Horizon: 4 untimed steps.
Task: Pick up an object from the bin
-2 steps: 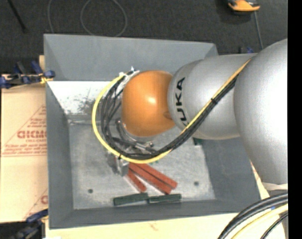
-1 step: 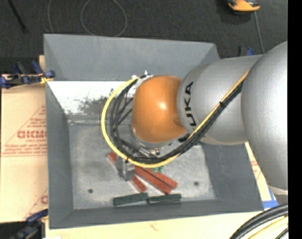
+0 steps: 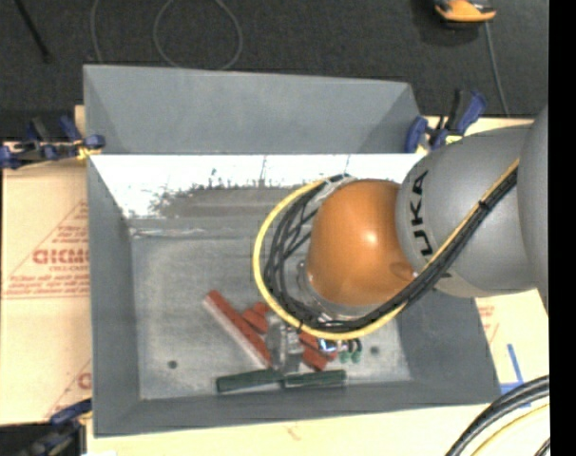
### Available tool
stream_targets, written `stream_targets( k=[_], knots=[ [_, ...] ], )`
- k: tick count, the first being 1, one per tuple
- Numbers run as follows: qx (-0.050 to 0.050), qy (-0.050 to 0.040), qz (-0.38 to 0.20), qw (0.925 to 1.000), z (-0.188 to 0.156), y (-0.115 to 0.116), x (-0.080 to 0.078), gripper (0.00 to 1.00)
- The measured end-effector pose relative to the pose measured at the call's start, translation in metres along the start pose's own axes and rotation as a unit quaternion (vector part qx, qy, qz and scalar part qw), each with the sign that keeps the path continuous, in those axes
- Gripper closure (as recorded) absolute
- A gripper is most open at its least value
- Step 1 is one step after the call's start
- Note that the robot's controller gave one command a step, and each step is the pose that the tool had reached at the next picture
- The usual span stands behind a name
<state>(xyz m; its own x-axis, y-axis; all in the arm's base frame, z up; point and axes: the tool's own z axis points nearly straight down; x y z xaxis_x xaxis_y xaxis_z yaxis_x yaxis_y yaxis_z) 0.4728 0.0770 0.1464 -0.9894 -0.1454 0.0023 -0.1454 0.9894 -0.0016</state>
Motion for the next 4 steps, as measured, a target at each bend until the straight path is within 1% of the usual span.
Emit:
stream_targets(
  k=[1,2,3,4],
  knots=[
    [-0.001,-0.0022,-0.002,1.0,0.0,0.003,-0.002,0.0],
    [0.001,-0.0015,-0.021,0.9998,0.078,-0.126,-0.014,0.0],
    [-0.002,-0.0028,0.013,0.9999,0.07,-0.053,-0.01,0.0],
    [-0.002,-0.0022,0.054,0.9985,0.075,0.006,-0.01,0.0]
  ],
)
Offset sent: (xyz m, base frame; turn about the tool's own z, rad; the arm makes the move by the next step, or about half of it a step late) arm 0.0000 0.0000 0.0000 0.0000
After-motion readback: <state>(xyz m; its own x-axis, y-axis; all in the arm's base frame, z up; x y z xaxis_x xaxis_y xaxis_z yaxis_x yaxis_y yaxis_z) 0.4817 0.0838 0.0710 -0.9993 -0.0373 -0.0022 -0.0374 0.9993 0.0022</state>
